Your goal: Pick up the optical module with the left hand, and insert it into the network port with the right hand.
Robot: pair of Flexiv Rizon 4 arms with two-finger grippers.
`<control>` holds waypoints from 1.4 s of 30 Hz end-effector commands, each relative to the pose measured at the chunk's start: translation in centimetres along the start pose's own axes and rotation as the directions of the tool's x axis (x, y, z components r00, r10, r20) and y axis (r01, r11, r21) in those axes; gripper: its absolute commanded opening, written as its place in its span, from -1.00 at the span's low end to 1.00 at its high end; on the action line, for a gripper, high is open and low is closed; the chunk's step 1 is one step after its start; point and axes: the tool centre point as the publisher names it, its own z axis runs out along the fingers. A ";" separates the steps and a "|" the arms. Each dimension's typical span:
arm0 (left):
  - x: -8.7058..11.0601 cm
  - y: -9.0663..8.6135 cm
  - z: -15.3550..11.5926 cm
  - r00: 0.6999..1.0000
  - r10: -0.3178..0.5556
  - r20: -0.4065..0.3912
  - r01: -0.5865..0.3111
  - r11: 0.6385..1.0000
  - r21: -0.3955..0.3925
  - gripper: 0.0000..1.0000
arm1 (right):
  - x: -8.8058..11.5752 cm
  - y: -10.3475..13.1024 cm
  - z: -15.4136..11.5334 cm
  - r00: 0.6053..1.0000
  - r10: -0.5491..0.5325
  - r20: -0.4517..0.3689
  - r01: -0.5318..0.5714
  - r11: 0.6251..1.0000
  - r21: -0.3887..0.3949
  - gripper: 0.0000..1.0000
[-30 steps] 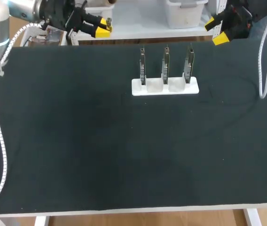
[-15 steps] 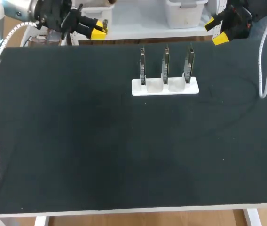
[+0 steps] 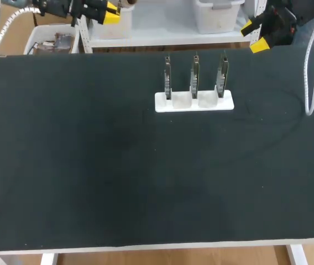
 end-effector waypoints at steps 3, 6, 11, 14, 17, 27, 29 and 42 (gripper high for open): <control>0.5 -0.9 1.6 0.998 -0.024 0.057 0.035 0.979 -0.199 -1.00 | -0.1 -0.8 -0.2 1.000 0.001 -0.002 -0.002 0.926 -0.378 1.00; 0.4 -0.7 2.3 0.990 -0.018 0.140 0.043 0.983 -0.176 -1.00 | -0.1 -0.8 -0.2 1.000 0.001 -0.002 -0.002 0.926 -0.378 1.00; 0.0 -0.2 4.5 0.978 -0.018 0.208 0.045 0.991 -0.127 -1.00 | -0.1 -0.8 -0.2 1.000 0.001 -0.002 -0.002 0.926 -0.378 1.00; -0.4 -0.4 6.4 0.973 -0.014 0.230 0.033 0.997 -0.076 -1.00 | -0.1 -0.8 -0.2 1.000 0.001 -0.002 -0.002 0.926 -0.378 1.00; -0.9 -0.6 8.1 0.968 -0.011 0.251 0.020 0.999 -0.037 -1.00 | -0.1 -0.8 -0.2 1.000 0.001 -0.002 -0.002 0.926 -0.378 1.00; -2.1 -1.1 11.5 0.959 -0.008 0.285 0.004 1.000 0.016 -1.00 | -0.1 -0.8 -0.2 1.000 0.001 -0.002 -0.002 0.926 -0.378 1.00; -2.3 -1.2 12.1 0.958 -0.009 0.288 0.001 1.000 0.026 -1.00 | -0.1 -0.8 -0.2 1.000 0.001 -0.002 -0.002 0.926 -0.378 1.00; -3.5 -1.7 16.1 0.953 -0.010 0.303 -0.013 0.997 0.073 -1.00 | -0.1 -0.8 -0.2 1.000 0.001 -0.002 -0.002 0.926 -0.378 1.00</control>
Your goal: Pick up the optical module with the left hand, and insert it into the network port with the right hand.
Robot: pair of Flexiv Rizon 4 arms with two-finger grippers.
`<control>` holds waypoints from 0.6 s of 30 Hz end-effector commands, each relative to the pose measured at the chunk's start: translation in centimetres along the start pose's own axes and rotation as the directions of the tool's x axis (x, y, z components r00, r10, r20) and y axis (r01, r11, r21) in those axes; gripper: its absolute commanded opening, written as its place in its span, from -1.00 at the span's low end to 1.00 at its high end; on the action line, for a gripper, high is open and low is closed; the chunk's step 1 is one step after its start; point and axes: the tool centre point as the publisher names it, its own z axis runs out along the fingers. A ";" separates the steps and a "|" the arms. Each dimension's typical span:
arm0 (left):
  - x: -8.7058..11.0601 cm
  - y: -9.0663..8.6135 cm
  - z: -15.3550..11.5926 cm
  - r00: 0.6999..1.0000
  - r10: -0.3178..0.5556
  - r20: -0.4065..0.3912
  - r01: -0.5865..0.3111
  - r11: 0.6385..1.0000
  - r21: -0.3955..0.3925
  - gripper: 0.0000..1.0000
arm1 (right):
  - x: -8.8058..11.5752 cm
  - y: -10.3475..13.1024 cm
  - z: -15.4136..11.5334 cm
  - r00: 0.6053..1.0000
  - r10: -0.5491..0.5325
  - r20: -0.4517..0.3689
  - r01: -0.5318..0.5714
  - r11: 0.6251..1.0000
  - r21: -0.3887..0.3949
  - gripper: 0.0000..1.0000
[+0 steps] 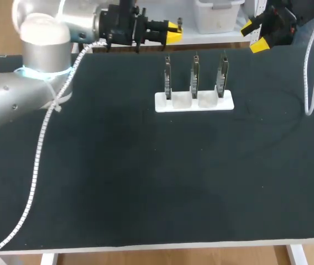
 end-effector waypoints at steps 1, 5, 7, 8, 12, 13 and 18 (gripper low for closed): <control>0.3 0.8 0.8 1.000 0.001 0.009 -0.001 1.000 0.012 -1.00 | -0.1 -0.8 -0.2 1.000 0.001 -0.002 -0.001 0.926 -0.378 1.00; 0.2 0.8 0.9 1.000 0.009 0.004 -0.009 1.000 0.002 -1.00 | -0.1 -0.8 -0.2 1.000 0.001 -0.002 -0.001 0.926 -0.378 1.00; 0.2 0.8 0.9 1.000 0.009 0.004 -0.009 1.000 0.002 -1.00 | -0.1 -0.8 -0.2 1.000 0.001 -0.002 -0.001 0.926 -0.378 1.00; 0.2 0.8 0.9 1.000 0.009 0.004 -0.009 1.000 0.002 -1.00 | -0.1 -0.8 -0.2 1.000 0.001 -0.002 -0.001 0.926 -0.378 1.00; 0.2 0.8 0.9 1.000 0.009 0.004 -0.009 1.000 0.002 -1.00 | -0.1 -0.8 -0.2 1.000 0.001 -0.002 -0.001 0.926 -0.378 1.00; 0.2 0.8 0.9 1.000 0.009 0.004 -0.009 1.000 0.002 -1.00 | -0.1 -0.8 -0.2 1.000 0.001 -0.002 -0.001 0.926 -0.378 1.00; 0.2 0.8 0.9 1.000 0.009 0.004 -0.009 1.000 0.002 -1.00 | -0.1 -0.8 -0.2 1.000 0.001 -0.002 -0.001 0.926 -0.378 1.00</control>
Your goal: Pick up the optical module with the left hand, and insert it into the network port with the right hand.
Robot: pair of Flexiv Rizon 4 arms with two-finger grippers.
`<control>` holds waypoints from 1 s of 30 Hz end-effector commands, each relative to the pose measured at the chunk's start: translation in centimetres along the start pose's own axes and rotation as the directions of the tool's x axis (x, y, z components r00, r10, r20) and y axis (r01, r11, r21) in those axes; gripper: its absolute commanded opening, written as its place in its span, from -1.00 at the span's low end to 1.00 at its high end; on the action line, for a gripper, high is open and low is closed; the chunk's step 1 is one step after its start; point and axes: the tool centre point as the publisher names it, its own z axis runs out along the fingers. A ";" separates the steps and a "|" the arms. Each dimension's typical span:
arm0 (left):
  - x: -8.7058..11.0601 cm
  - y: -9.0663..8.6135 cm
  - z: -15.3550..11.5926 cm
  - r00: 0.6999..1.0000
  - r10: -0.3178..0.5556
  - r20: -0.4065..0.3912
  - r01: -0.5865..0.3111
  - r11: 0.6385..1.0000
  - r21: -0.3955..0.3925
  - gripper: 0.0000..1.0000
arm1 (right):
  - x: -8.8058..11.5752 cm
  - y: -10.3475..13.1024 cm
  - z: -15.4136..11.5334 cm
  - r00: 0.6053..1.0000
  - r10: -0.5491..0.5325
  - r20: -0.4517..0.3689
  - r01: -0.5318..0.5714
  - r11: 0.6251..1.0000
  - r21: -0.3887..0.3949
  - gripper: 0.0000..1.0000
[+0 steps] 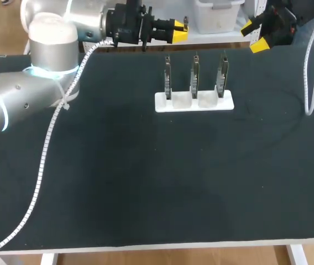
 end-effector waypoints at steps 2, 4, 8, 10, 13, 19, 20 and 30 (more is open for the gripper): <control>0.2 -0.1 -0.2 1.000 -0.009 0.004 0.009 1.000 -0.012 -1.00 | -0.1 -0.8 -0.2 1.000 0.001 -0.002 -0.001 0.926 -0.378 1.00; 0.3 -0.3 -0.1 1.000 -0.010 0.003 0.010 1.000 -0.014 -1.00 | -0.1 -0.8 -0.2 1.000 0.001 -0.002 -0.001 0.926 -0.378 1.00; 0.3 -0.5 0.9 0.999 -0.016 0.030 0.017 0.999 -0.037 -1.00 | -0.1 -0.8 -0.2 1.000 0.001 -0.002 -0.001 0.926 -0.378 1.00; 0.3 -0.6 1.5 0.999 -0.016 0.045 0.017 0.999 -0.028 -1.00 | -0.1 -0.8 -0.2 1.000 0.001 -0.002 -0.001 0.926 -0.378 1.00; 0.2 -0.5 2.2 0.998 -0.013 0.055 0.014 1.000 -0.027 -1.00 | -0.1 -0.8 -0.2 1.000 0.001 -0.002 -0.001 0.926 -0.378 1.00; 0.0 -0.7 3.7 0.996 -0.019 0.085 0.021 0.999 -0.026 -1.00 | -0.1 -0.8 -0.2 1.000 0.001 -0.002 -0.001 0.926 -0.378 1.00; 0.0 -0.7 4.0 0.995 -0.032 0.092 0.034 0.999 -0.018 -1.00 | -0.1 -0.8 -0.2 1.000 0.001 -0.002 -0.001 0.926 -0.378 1.00; -0.6 -0.7 6.7 0.995 -0.051 0.081 0.048 0.998 0.033 -1.00 | -0.1 -0.8 -0.2 1.000 0.001 -0.002 -0.001 0.926 -0.378 1.00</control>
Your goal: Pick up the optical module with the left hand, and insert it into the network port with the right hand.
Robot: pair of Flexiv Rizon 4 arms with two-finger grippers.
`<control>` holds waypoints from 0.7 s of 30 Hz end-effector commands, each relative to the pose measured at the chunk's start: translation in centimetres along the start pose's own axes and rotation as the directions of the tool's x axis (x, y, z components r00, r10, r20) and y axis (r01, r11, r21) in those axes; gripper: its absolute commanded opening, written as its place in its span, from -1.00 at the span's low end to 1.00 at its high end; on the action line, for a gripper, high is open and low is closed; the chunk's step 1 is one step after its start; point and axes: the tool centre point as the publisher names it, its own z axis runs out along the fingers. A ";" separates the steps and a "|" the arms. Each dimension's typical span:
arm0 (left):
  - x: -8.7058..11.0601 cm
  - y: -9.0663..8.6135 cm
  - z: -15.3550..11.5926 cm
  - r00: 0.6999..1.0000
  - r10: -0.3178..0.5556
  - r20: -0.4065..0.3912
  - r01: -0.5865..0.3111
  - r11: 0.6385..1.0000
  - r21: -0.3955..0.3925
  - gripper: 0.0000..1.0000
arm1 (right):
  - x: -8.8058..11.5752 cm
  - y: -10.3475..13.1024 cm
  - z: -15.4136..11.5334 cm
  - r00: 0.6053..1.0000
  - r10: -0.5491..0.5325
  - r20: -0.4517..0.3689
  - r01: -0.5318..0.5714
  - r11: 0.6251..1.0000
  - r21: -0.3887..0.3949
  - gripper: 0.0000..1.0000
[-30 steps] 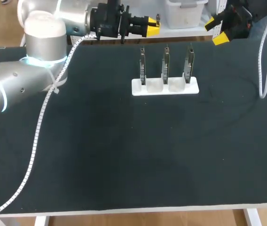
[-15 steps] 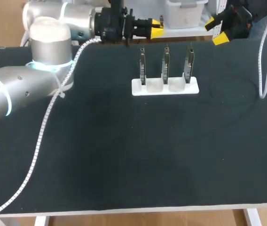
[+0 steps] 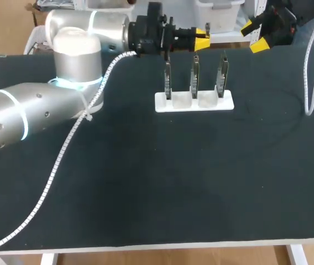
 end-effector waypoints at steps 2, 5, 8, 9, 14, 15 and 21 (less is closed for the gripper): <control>-0.3 1.0 1.0 1.000 -0.004 -0.010 0.004 1.000 0.019 -1.00 | -0.1 -0.8 -0.2 1.000 0.001 -0.002 -0.001 0.926 -0.378 1.00; -0.1 1.1 1.5 0.999 -0.033 0.004 0.032 0.999 0.007 -1.00 | -0.1 -0.8 -0.2 1.000 0.001 -0.002 -0.001 0.926 -0.378 1.00; 0.0 1.2 2.2 0.999 -0.042 0.005 0.042 0.999 0.011 -1.00 | -0.1 -0.8 -0.2 1.000 0.001 -0.002 -0.001 0.926 -0.378 1.00; 0.0 1.2 2.3 0.999 -0.048 0.002 0.048 0.999 0.001 -1.00 | -0.1 -0.8 -0.2 1.000 0.001 -0.002 -0.001 0.926 -0.378 1.00; 0.0 1.8 2.9 0.998 -0.055 0.014 0.055 0.998 0.003 -1.00 | -0.1 -0.8 -0.2 1.000 0.001 -0.002 -0.001 0.926 -0.378 1.00; 0.0 1.9 3.1 0.998 -0.056 0.014 0.056 0.998 0.003 -1.00 | -0.1 -0.8 -0.2 1.000 0.001 -0.002 -0.001 0.926 -0.378 1.00; 0.2 2.2 3.7 0.998 -0.066 0.023 0.065 0.998 0.004 -1.00 | -0.1 -0.8 -0.2 1.000 0.001 -0.002 -0.001 0.926 -0.378 1.00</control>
